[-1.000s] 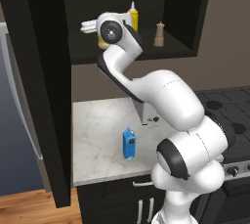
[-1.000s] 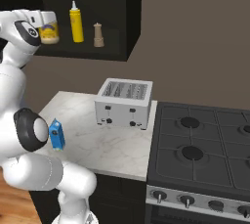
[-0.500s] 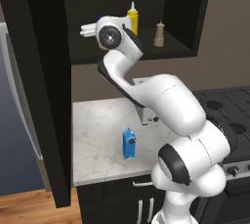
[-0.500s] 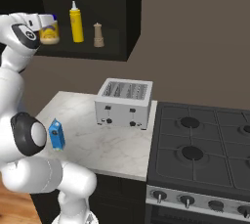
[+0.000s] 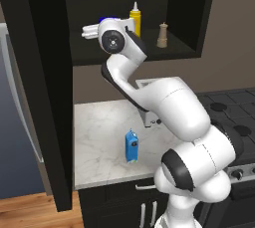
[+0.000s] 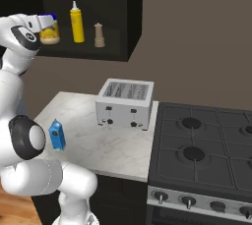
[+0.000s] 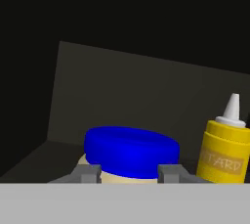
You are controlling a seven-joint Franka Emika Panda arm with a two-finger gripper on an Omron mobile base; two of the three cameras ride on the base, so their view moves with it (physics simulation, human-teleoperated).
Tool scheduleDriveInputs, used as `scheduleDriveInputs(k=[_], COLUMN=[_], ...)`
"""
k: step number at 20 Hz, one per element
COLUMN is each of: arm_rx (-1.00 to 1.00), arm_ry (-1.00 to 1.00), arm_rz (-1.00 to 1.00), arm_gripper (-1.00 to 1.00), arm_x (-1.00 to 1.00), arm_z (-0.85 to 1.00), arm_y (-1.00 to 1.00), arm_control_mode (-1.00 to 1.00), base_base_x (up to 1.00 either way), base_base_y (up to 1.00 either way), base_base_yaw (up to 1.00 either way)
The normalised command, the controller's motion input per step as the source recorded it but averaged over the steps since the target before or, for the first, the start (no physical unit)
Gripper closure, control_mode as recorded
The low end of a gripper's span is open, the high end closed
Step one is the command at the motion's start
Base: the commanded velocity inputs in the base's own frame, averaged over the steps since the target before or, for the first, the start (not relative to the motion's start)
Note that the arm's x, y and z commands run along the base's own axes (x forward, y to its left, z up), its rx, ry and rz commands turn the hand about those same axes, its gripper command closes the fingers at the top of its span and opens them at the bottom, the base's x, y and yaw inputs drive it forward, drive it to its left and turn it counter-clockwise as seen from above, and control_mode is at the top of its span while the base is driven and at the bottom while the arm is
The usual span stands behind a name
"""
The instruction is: There are various items on the counter. Only move the condiments/shakers into the cabinet.
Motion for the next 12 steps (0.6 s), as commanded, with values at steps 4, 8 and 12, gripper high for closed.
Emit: scheduleDriveInputs(k=[4, 8, 12], arm_rx=[0.00, 0.00, 0.00], arm_ry=[0.00, 0.00, 0.00], arm_rz=[0.00, 0.00, 0.00], arm_gripper=[-1.00, -1.00, -1.00], arm_x=[0.00, -0.09, -0.24], arm_z=[0.00, 0.00, 0.00], arm_y=[0.00, 0.00, 0.00], arm_control_mode=[-1.00, -1.00, -1.00], base_base_x=[0.00, 0.00, 0.00], base_base_y=[0.00, 0.00, 0.00], base_base_yaw=[0.00, 0.00, 0.00])
